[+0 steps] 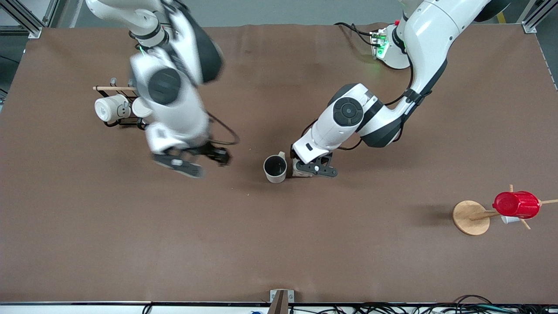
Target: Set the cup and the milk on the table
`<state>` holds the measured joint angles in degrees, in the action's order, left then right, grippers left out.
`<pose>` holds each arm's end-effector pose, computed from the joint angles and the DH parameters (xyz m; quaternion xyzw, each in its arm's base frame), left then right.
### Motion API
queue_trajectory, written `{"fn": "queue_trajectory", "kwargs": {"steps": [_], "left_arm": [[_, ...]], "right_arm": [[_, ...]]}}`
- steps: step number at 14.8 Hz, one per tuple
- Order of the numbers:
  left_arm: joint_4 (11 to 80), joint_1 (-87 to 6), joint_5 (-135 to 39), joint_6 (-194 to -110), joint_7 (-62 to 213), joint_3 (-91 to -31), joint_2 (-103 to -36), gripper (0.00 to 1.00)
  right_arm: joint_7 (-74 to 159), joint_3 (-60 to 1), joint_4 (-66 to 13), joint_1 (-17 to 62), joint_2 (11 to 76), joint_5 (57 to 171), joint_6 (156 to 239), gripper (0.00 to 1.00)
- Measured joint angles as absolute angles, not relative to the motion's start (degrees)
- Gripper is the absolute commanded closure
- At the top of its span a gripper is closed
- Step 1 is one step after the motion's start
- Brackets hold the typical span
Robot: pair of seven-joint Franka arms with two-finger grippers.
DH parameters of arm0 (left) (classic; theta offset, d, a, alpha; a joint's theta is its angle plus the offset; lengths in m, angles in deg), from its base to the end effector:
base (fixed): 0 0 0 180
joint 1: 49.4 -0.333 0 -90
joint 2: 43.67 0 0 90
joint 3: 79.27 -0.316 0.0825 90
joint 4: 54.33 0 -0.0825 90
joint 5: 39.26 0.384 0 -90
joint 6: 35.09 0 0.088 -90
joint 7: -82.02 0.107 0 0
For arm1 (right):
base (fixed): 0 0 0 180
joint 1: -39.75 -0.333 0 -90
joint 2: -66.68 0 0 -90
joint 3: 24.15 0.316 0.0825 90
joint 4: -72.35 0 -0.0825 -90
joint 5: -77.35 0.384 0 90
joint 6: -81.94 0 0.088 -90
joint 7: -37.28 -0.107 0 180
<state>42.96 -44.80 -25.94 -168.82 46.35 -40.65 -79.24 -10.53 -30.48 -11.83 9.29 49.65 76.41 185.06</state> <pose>0.5401 -0.4214 0.3120 0.9894 -0.0786 0.0033 0.1220 0.5949 0.2749 0.5143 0.9792 -0.2008 0.0284 0.0092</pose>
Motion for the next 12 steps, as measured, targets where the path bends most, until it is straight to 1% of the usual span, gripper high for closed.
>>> {"fn": "queue_trajectory", "kwargs": {"steps": [2, 4, 9, 10, 11, 12], "left_arm": [[42.8, -44.8, -25.9, -168.8, 46.3, -40.6, -79.2, 0.99], [42.7, -44.7, -25.9, -168.8, 46.3, -40.6, -79.3, 0.99], [42.6, -44.7, -25.4, -168.8, 46.4, -40.5, -79.9, 0.97], [42.6, -44.7, -25.1, -168.8, 46.4, -40.5, -79.9, 0.94], [42.6, -44.7, -25.0, -168.8, 46.4, -40.4, -80.0, 0.88], [42.5, -44.7, -24.9, -168.8, 46.4, -40.4, -80.0, 0.75]], "right_arm": [[-3.2, -31.0, -12.1, 15.8, 56.0, 76.3, 181.5, 0.00], [5.5, -31.2, -12.3, 21.6, 60.2, 76.3, 178.2, 0.00], [28.3, -31.4, -12.4, 33.6, 65.9, 76.3, 169.8, 0.00], [31.9, -31.4, -12.4, 35.5, 66.7, 76.3, 168.2, 0.00], [34.8, -31.4, -12.3, 37.2, 67.4, 76.3, 166.9, 0.00], [36.9, -31.3, -12.1, 38.8, 67.9, 76.3, 166.0, 0.00]]}}
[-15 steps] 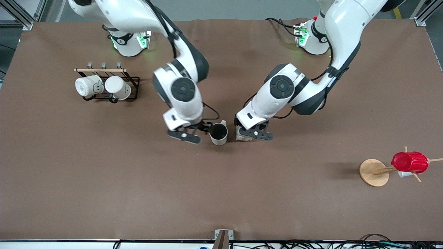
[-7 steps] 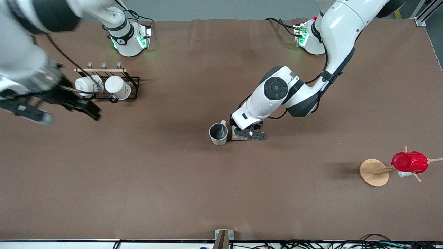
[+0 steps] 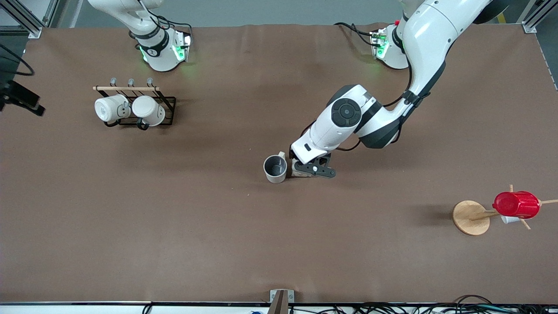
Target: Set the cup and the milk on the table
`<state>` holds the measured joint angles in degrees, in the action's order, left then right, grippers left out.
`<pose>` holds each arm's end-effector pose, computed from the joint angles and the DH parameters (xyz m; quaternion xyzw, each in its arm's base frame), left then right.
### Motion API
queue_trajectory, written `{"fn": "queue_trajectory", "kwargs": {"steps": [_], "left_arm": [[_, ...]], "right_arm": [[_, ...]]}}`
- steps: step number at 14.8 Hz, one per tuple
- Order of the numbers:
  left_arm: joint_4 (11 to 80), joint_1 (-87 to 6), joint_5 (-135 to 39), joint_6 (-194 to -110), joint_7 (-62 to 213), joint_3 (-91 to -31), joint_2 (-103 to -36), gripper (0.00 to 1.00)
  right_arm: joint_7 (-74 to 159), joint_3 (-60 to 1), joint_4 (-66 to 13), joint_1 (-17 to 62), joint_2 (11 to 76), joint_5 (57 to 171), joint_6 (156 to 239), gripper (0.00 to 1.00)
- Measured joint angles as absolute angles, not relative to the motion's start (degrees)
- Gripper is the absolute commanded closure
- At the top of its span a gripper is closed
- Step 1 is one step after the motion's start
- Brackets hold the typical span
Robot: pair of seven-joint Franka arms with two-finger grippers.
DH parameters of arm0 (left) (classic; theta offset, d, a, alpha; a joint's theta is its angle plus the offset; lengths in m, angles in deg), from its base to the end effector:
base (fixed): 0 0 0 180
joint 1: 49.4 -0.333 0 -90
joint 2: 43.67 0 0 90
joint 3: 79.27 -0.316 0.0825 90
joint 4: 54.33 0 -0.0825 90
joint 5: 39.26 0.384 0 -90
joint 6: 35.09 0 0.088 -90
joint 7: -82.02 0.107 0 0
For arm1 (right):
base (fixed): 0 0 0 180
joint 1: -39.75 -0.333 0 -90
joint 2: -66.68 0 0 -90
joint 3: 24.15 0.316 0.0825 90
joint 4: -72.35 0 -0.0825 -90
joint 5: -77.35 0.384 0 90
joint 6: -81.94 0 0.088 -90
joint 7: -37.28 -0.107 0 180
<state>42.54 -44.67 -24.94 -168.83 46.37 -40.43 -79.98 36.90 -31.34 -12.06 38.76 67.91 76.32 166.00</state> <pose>0.5400 -0.4243 0.3085 0.9891 -0.0852 0.0045 0.1203 0.5334 -0.0609 0.6725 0.9982 -0.0584 0.0072 0.0080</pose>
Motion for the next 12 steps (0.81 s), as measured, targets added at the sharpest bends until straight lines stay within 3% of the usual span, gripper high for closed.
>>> {"fn": "queue_trajectory", "kwargs": {"steps": [3, 6, 12], "left_arm": [[42.4, -44.7, -24.7, -168.8, 46.4, -40.4, -80.0, 0.25], [42.3, -44.8, -24.7, -168.8, 46.4, -40.5, -80.0, 0.00], [40.6, -45.3, -24.7, -165.8, 45.7, -39.6, -77.2, 0.00]], "right_arm": [[38.5, -30.8, -8.7, 40.0, 68.3, 76.4, 165.6, 0.00], [36.4, -29.4, -6.9, 39.2, 68.3, 76.6, 164.7, 0.00], [34.1, -29.5, -6.9, 39.1, 67.2, 77.0, 163.2, 0.00]]}}
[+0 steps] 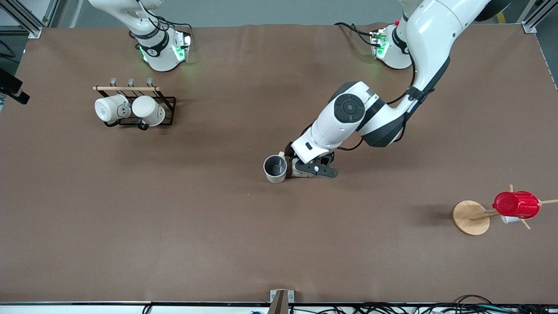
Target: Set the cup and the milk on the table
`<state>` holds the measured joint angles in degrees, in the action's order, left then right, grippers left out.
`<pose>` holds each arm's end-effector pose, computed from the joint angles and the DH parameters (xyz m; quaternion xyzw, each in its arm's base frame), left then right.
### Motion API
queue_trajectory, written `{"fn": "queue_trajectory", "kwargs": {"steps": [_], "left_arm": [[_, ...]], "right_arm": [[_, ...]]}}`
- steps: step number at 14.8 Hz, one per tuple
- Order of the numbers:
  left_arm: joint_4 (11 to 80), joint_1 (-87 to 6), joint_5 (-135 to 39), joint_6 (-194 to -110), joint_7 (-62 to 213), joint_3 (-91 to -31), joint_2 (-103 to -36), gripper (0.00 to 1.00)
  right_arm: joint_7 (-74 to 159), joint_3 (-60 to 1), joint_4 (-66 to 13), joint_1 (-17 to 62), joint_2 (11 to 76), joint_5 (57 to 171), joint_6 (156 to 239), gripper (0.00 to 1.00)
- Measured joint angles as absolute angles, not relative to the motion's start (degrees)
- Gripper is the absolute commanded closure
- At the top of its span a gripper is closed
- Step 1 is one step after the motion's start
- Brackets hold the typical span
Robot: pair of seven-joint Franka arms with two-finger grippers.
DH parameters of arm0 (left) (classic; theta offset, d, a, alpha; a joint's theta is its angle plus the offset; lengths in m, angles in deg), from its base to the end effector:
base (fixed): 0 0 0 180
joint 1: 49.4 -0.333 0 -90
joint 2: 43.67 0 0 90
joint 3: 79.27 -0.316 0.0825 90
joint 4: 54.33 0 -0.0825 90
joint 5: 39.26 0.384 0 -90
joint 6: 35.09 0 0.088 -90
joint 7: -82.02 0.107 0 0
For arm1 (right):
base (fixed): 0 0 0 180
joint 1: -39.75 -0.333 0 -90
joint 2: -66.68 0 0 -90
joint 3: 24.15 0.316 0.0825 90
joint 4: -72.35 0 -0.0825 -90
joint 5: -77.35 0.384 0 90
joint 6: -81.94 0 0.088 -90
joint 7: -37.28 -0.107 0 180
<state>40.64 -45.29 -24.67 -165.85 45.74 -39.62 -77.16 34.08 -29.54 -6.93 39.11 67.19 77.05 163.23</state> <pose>0.5458 -0.4225 0.3489 0.9898 -0.0819 0.0235 0.1143 0.5310 -0.0451 0.7024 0.9973 -0.0698 0.0219 0.0025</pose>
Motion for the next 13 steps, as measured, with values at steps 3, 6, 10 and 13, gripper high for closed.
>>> {"fn": "queue_trajectory", "kwargs": {"steps": [3, 6, 10, 13], "left_arm": [[40.3, -45.7, -24.7, -159.2, 46.1, -40.0, -71.6, 0.00], [40.3, -46.1, -24.6, -153.0, 50.4, -42.9, -65.8, 0.00], [40.7, -46.8, -27.2, -151.6, 58.2, -49.3, -59.8, 0.00], [40.7, -46.8, -33.9, -150.6, 60.8, -55.6, -55.7, 0.00]], "right_arm": [[32.6, -29.7, -6.9, 39.1, 67.1, 77.1, 162.1, 0.00], [32.2, -29.8, -6.9, 39.1, 67.0, 77.0, 162.0, 0.00], [32.0, -29.2, -6.9, 40.7, 66.8, 77.1, 162.0, 0.00], [32.0, -25.2, -6.9, 44.7, 66.6, 77.1, 162.0, 0.00]]}}
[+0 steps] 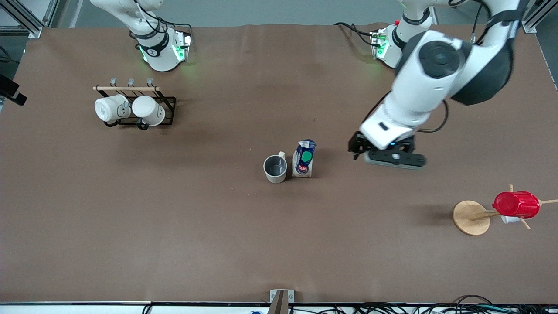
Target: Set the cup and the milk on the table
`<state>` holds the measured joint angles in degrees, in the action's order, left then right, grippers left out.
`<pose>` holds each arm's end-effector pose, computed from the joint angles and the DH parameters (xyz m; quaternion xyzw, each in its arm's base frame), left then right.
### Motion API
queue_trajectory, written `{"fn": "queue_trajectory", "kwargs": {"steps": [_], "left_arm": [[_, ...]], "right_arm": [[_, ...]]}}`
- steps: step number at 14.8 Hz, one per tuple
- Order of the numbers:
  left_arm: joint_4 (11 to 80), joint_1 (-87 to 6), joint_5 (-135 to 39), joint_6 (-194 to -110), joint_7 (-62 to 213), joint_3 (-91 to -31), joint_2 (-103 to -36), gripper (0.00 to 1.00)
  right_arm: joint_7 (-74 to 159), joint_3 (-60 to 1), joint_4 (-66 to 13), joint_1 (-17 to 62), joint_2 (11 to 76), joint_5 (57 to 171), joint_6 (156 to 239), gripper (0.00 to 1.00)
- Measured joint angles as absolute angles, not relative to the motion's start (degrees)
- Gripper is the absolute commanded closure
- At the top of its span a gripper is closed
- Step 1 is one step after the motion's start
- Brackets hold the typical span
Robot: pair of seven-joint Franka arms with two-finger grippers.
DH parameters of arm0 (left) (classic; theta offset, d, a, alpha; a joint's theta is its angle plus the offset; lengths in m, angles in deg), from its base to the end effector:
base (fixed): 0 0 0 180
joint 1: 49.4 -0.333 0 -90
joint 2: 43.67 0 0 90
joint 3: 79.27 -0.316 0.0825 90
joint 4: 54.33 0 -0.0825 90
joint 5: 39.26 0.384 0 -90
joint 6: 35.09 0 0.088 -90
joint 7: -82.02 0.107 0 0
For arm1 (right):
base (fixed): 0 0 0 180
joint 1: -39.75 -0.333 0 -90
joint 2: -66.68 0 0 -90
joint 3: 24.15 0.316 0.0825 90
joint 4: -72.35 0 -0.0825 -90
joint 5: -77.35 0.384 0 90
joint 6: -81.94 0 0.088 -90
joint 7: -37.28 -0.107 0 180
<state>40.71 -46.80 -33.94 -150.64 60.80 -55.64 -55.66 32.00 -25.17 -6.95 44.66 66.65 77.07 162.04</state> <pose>0.5830 -0.2591 0.5087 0.9951 -0.0526 0.0772 0.0315 0.5313 -0.0558 0.6953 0.9952 -0.0981 0.0067 0.0024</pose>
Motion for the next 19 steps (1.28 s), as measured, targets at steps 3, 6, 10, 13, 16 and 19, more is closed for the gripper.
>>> {"fn": "queue_trajectory", "kwargs": {"steps": [3, 6, 10, 13, 16, 19], "left_arm": [[40.7, -46.9, -38.5, -146.5, 64.2, -62.2, -51.4, 0.00], [40.6, -46.9, -39.3, -140.3, 67.8, -67.2, -46.2, 0.00], [40.8, -46.8, -41.8, -133.0, 71.6, -70.2, -40.6, 0.00], [41.2, -46.8, -42.2, -130.5, 72.3, -70.6, -38.8, 0.00], [41.4, -46.8, -42.2, -130.0, 75.8, -70.8, -38.8, 0.00], [40.9, -46.8, -42.1, -129.1, 76.6, -71.2, -39.3, 0.00]], "right_arm": [[32.0, -24.1, -6.9, 44.9, 66.5, 77.1, 162.0, 0.00], [32.0, -24.0, -7.0, 44.9, 66.3, 77.1, 162.0, 0.00], [32.0, -23.9, -7.0, 44.9, 65.7, 77.1, 162.0, 0.00], [32.0, -23.9, -7.0, 44.9, 65.5, 77.1, 162.0, 0.00], [32.0, -23.9, -7.0, 44.9, 65.5, 77.1, 162.0, 0.00], [32.0, -23.9, -7.1, 44.9, 65.4, 77.1, 163.0, 0.00]]}}
